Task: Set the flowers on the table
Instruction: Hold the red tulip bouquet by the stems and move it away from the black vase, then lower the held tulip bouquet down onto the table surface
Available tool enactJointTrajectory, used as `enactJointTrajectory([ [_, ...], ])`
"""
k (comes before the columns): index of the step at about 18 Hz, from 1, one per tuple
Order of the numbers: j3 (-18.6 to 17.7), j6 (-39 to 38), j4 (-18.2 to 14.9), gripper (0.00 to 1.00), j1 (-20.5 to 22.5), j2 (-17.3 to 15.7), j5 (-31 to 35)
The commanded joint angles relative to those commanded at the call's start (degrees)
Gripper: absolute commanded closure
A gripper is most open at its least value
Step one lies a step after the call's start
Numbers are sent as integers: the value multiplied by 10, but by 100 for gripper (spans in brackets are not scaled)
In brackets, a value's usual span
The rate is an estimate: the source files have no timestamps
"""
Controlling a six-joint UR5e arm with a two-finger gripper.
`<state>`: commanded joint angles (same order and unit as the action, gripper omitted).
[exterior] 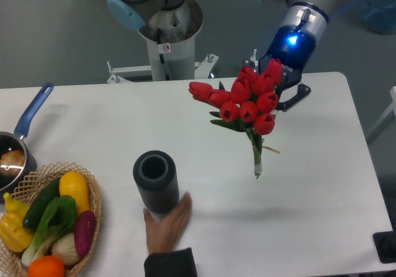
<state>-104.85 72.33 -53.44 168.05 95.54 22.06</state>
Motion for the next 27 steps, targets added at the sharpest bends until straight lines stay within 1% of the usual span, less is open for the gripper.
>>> enactJointTrajectory([
  [3, -9, 6, 1, 62, 0, -1, 0],
  [5, -4, 7, 0, 62, 0, -1, 1],
  [8, -5, 6, 0, 62, 1, -3, 4],
  [12, -3, 1, -3, 62, 16, -15, 17],
  [15, 4, 4, -3, 62, 19, -18, 63],
  [18, 17, 5, -3, 62, 20, -27, 136],
  [20, 15, 10, -3, 61, 18, -31, 179],
  [24, 14, 44, -4, 63, 17, -33, 264],
  [26, 15, 50, -4, 63, 13, -34, 298],
  [27, 16, 50, -4, 63, 11, -35, 327],
])
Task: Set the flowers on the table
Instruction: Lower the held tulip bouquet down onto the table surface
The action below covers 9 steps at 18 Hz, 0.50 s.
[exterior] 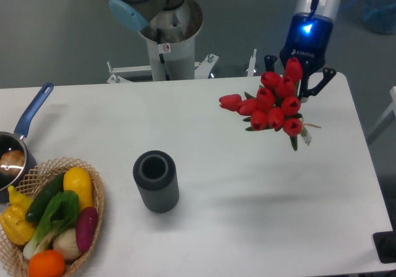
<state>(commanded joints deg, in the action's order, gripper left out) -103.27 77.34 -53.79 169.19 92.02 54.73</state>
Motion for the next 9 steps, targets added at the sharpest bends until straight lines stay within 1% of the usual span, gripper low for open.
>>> enactJointTrajectory([
  [2, 3, 9, 1, 62, -6, 2, 67],
  [4, 4, 44, 0, 62, -16, 9, 118],
  [6, 4, 54, 0, 62, -28, 12, 159],
  [9, 5, 69, 0, 62, -59, 33, 229],
])
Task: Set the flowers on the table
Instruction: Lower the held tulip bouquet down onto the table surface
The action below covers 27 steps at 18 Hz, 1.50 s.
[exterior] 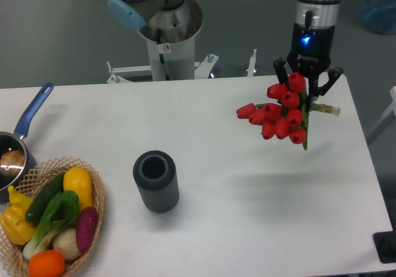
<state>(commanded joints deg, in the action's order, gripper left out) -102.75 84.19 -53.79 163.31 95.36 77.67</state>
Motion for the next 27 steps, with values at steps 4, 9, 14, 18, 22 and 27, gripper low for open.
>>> enactJointTrajectory([
  [4, 11, 1, 4, 62, -57, 46, 115],
  [9, 18, -4, 6, 62, -123, 96, 212],
  [14, 18, -7, 5, 62, -145, 129, 210],
  [18, 18, -9, 6, 61, -156, 153, 207],
  [22, 18, -10, 6, 61, -164, 170, 207],
  [27, 14, -27, 7, 61, -168, 177, 207],
])
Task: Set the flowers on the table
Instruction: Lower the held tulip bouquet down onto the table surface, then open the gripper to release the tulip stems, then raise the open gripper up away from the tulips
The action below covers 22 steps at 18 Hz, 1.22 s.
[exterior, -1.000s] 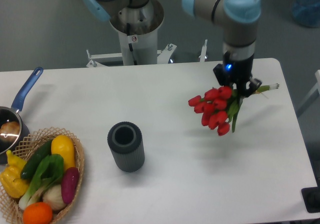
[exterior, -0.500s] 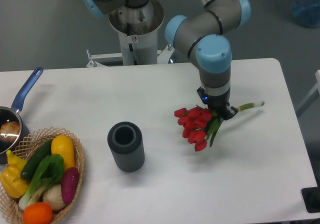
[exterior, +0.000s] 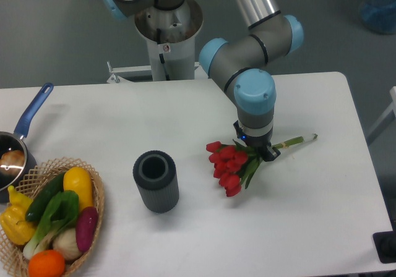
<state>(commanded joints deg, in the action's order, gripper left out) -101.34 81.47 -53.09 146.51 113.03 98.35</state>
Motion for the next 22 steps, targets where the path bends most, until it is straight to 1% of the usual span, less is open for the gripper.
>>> enactJointTrajectory([
  [2, 0, 0, 1, 57, 0, 0, 0],
  [3, 2, 3, 1, 52, 0, 0, 0],
  [4, 4, 4, 1, 37, 0, -1, -1],
  [5, 9, 5, 0, 12, 1, -1, -1],
  [6, 16, 3, -1, 5, 1, -1, -3],
  [7, 19, 2, -1, 0, 1, -1, -5],
  [9, 21, 0, -1, 0, 3, -6, -15],
  [10, 25, 0, -1, 0, 8, -8, -33],
  [12, 36, -2, -1, 0, 23, -11, -88],
  [14, 45, -3, 1, 0, 44, -25, -130],
  [16, 54, -22, 2, 0, 54, -32, -171],
  [22, 76, -18, 3, 0, 73, -76, -219],
])
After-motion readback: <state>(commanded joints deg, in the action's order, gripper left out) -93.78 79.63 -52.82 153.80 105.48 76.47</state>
